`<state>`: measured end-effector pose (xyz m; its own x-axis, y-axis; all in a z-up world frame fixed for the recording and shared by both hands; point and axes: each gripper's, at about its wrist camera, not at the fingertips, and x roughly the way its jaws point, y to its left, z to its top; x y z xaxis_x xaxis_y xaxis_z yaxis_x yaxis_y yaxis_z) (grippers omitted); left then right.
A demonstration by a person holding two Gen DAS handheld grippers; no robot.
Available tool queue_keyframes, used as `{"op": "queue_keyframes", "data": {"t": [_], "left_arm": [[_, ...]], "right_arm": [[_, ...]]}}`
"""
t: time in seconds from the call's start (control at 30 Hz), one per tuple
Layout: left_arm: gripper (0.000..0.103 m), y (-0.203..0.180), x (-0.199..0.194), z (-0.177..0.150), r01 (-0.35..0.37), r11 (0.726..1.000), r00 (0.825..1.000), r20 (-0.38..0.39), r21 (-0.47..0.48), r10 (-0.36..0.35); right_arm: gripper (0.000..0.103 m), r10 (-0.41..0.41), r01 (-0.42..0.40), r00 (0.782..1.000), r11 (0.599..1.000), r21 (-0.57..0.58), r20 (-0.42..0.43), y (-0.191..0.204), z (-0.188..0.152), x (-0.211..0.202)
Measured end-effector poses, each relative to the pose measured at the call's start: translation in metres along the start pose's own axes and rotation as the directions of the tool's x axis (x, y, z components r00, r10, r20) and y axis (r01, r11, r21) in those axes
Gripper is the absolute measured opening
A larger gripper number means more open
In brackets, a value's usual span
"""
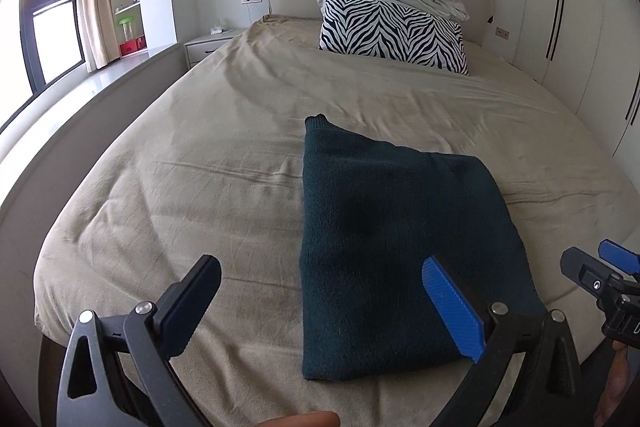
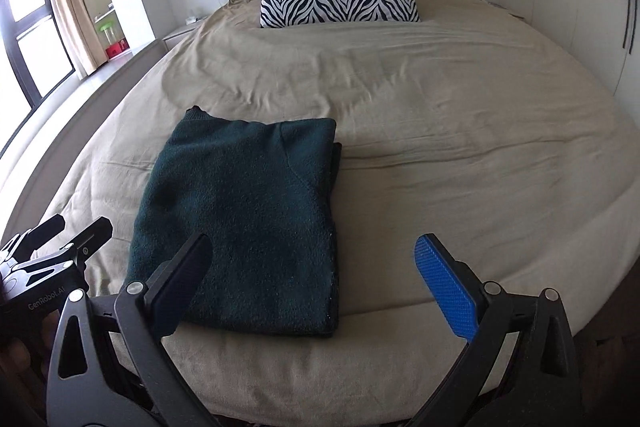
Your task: Fold small clothes
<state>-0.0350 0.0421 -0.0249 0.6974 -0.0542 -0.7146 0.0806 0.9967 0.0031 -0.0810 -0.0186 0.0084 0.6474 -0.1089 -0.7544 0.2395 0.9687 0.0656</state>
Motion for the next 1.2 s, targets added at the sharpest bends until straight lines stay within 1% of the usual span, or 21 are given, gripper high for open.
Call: {"op": "queue_keyframes", "data": {"t": [0.17, 0.47, 1.2], "left_arm": [[0.103, 0.000, 0.004, -0.002, -0.007, 1.000, 1.000, -0.018, -0.006, 0.007], [0.103, -0.001, 0.011, -0.007, -0.015, 1.000, 0.999, -0.038, -0.002, 0.014], [0.103, -0.002, 0.012, -0.010, -0.014, 1.000, 0.999, -0.050, -0.003, 0.014]], "right_arm": [[0.103, 0.011, -0.011, 0.999, 1.000, -0.013, -0.039, 0.005, -0.010, 0.013], [0.103, 0.005, -0.006, 0.998, 1.000, -0.014, -0.061, 0.001, -0.011, 0.018], [0.103, 0.006, -0.007, 0.998, 1.000, -0.017, -0.068, 0.001, -0.013, 0.015]]}}
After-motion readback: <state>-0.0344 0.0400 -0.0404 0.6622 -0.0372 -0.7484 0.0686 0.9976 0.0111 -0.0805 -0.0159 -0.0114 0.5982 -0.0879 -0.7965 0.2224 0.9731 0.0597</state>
